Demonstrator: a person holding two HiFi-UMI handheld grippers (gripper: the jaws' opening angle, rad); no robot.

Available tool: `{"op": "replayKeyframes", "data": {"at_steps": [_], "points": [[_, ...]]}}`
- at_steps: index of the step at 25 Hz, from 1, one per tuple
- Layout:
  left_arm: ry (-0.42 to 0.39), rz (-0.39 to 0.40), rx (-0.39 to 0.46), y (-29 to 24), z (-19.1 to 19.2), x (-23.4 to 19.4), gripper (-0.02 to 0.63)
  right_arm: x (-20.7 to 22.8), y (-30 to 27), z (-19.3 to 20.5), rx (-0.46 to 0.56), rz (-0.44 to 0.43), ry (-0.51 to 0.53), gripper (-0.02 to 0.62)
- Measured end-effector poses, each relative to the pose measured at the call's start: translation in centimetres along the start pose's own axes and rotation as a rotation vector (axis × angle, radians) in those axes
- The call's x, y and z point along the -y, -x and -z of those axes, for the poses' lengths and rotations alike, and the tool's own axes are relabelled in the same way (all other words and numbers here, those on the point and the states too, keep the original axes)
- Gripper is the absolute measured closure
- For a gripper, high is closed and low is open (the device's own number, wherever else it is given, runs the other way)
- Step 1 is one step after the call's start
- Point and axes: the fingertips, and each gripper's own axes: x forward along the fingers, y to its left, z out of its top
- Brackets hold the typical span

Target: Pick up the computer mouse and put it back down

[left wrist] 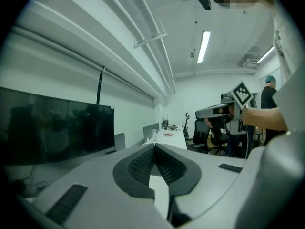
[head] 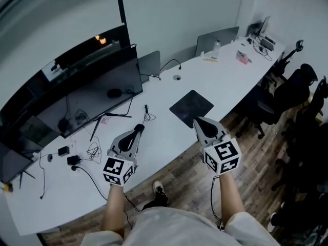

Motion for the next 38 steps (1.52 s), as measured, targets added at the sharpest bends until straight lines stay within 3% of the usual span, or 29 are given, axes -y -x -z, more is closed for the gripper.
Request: {"op": "replayKeyframes", "data": {"at_steps": [5, 11, 19, 25, 29, 38], "points": [[0.047, -0.001, -0.109, -4.5, 4.2, -5.8, 0.589, 0.8, -8.3, 1.1, -0.038, -0.068, -0.016, 0.581], [0.075, -0.006, -0.225, -8.0, 9.4, -10.2, 0.558, 2.7, -14.2, 4.9, -0.101, -0.082, -0.041, 0.581], [0.16, -0.031, -0.403, -11.9, 17.7, -12.2, 0.465, 3.9, -19.8, 11.6, -0.22, -0.184, -0.035, 0.58], [0.21, -0.014, -0.574, -13.8, 25.1, -12.0, 0.365, 3.7, -21.4, 14.1, -0.251, -0.296, -0.124, 0.58], [0.189, 0.015, -0.666, -14.9, 28.7, -11.7, 0.304, 3.8, -21.2, 15.6, -0.279, -0.276, -0.134, 0.58], [0.117, 0.056, -0.785, -16.7, 33.2, -11.1, 0.295, 4.4, -18.8, 18.0, -0.337, -0.178, -0.132, 0.58]]}}
